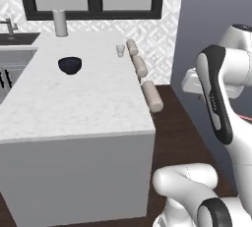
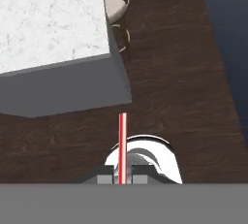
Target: Take a straw from the drawer in front and place it inside the glass cup on the dining counter.
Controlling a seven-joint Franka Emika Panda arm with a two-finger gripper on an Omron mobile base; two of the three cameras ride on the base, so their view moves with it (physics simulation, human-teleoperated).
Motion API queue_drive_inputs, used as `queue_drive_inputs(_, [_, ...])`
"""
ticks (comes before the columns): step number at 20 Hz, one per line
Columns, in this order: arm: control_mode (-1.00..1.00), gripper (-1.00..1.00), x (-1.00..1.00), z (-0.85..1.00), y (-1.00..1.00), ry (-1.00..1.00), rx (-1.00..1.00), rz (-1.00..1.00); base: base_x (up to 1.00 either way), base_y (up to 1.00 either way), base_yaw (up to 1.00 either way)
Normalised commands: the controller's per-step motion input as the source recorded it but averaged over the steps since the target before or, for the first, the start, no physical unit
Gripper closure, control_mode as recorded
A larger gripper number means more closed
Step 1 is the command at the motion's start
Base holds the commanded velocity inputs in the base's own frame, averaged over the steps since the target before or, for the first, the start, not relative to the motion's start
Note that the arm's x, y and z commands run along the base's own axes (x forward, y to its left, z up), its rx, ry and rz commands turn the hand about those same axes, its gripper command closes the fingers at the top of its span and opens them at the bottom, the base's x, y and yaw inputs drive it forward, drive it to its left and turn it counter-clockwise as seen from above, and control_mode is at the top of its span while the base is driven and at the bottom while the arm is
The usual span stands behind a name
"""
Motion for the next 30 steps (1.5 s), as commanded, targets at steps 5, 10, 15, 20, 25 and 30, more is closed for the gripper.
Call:
queue_drive_inputs(5, [1.00, 1.00, 0.00, 0.00, 0.00, 0.00, 0.00, 0.00, 0.62, -0.92, 0.37])
queue_drive_inputs(10, [1.00, 1.00, 0.00, 0.00, 0.00, 0.00, 0.00, 0.00, 0.56, -0.90, 0.38])
queue_drive_inputs(15, [1.00, 1.00, 0.00, 0.00, 0.00, 0.00, 0.00, 0.00, 0.54, -0.90, 0.39])
queue_drive_inputs(20, [1.00, 1.00, 0.00, 0.00, 0.00, 0.00, 0.00, 0.00, 0.54, -0.89, 0.39])
queue_drive_inputs(25, [1.00, 1.00, 0.00, 0.00, 0.00, 0.00, 0.00, 0.00, 0.50, -0.85, 0.40])
queue_drive_inputs(30, [1.00, 1.00, 0.00, 0.00, 0.00, 0.00, 0.00, 0.00, 0.49, -0.79, 0.43])
